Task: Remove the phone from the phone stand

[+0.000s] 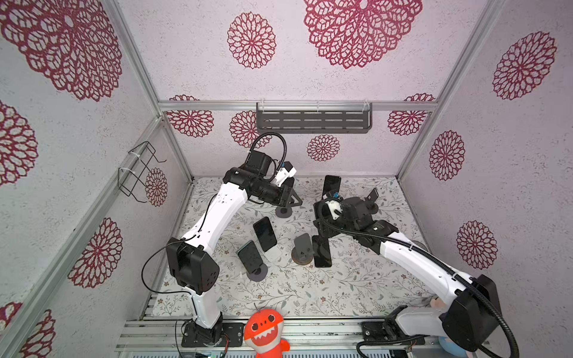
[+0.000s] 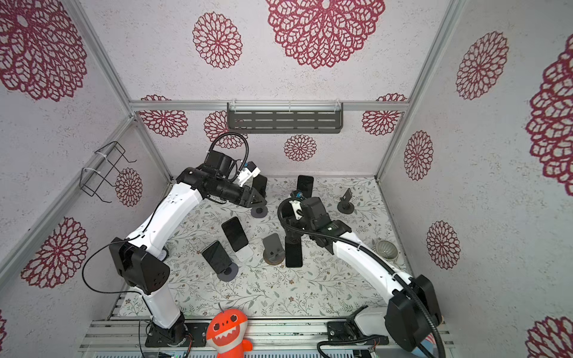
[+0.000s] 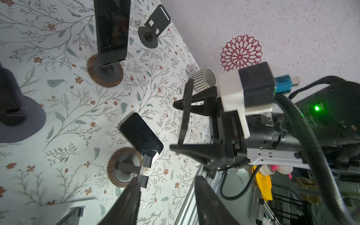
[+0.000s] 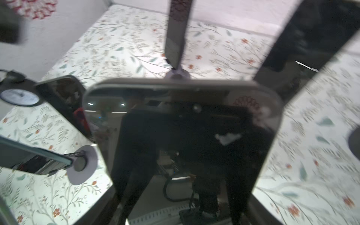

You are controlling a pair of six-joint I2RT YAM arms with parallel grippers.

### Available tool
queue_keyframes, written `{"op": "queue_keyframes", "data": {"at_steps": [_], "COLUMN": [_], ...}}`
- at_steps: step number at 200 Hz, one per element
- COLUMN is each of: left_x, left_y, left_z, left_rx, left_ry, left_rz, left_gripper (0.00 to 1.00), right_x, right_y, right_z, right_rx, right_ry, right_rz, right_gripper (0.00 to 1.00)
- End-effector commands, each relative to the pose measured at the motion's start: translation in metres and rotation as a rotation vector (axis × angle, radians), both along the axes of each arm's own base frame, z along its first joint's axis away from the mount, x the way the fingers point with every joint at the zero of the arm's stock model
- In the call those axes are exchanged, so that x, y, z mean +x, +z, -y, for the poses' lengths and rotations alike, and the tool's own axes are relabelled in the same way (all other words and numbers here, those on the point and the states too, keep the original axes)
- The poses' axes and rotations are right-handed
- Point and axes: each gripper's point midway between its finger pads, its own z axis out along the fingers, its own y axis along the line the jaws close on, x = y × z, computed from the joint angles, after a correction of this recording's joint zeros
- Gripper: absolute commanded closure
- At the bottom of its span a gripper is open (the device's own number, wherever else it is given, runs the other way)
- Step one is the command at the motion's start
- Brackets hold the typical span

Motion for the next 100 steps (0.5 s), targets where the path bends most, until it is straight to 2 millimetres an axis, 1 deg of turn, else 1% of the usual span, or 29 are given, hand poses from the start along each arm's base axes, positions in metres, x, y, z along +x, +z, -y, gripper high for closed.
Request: {"op": "queue_keyframes", "data": {"at_steps": [1, 21, 45, 76, 100], "left_x": [0.000, -0.009, -0.018, -0.027, -0.032], "left_y": [-0.001, -0.023, -0.046, -0.077, -0.100], "left_z": [-0.005, 0.001, 0.011, 0.026, 0.031], "left_rx": [0.101, 0.207, 0.325, 0.388, 0.429], "left_ry": [0.021, -0.006, -0.034, -0.072, -0.093], "left_rz": [0.085, 0.076, 0.074, 0.022, -0.012], "left_gripper": [0.50, 0.49, 0.49, 0.46, 0.43], "right_x": [0.003, -0.003, -0.011, -0.016, -0.017], "right_y": [0.018, 0.009, 0.005, -0.001, -0.007], "right_z": [0.040, 0.068, 0.089, 0.104, 0.109], "right_rx": [0.065, 0.064, 0.054, 0.052, 0.053], "right_ry": [-0.131, -0.188, -0.233, -0.267, -0.275], "right_rz": [0.019, -0.006, -0.016, -0.027, -0.042], "right_gripper": [0.50, 0.51, 0.52, 0.52, 0.53]}}
